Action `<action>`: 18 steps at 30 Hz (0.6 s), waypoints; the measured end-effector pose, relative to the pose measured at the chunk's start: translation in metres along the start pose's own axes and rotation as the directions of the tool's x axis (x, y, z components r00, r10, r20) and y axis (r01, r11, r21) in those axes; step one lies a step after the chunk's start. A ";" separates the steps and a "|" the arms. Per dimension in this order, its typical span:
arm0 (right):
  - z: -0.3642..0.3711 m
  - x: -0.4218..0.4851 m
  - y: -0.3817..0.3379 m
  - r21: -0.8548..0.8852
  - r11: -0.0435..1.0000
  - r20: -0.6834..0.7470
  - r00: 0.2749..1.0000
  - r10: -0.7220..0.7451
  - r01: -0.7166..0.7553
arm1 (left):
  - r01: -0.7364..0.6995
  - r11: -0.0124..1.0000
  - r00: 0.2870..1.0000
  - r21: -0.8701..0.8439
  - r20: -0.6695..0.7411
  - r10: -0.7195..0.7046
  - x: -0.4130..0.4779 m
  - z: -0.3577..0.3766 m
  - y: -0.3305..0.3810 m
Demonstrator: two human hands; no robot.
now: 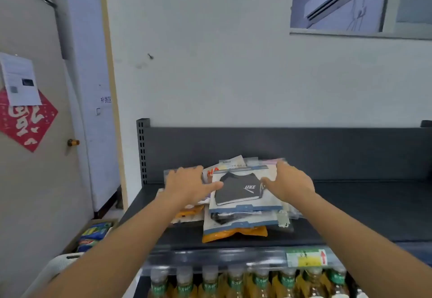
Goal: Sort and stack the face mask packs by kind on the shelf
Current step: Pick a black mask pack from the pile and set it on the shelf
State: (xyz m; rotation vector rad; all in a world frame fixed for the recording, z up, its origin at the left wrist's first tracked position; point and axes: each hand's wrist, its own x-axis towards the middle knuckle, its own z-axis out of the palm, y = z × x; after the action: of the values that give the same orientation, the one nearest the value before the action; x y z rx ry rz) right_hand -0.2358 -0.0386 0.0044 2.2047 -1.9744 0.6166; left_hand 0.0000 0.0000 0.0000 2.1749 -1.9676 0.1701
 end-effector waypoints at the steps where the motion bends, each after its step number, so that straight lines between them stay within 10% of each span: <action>1: 0.002 0.002 0.001 0.001 1.000 0.031 0.999 0.026 -0.026 | 0.013 1.000 0.999 -0.018 0.033 -0.012 0.003 0.003 0.002; 8: 0.029 0.028 0.004 0.256 0.964 0.119 0.992 0.040 -0.070 | 0.075 0.964 0.990 -0.257 0.134 -0.041 0.031 0.039 0.025; 18: 0.011 0.026 0.011 0.486 0.869 0.020 0.995 0.097 -0.094 | -0.010 0.730 0.993 -0.684 -0.096 -0.076 0.034 0.017 0.059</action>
State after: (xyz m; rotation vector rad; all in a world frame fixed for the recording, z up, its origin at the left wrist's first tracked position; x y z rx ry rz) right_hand -0.2419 -0.0684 0.0027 2.3599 -2.1163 1.2578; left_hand -0.0558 -0.0418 -0.0050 1.6521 -1.5665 -0.3781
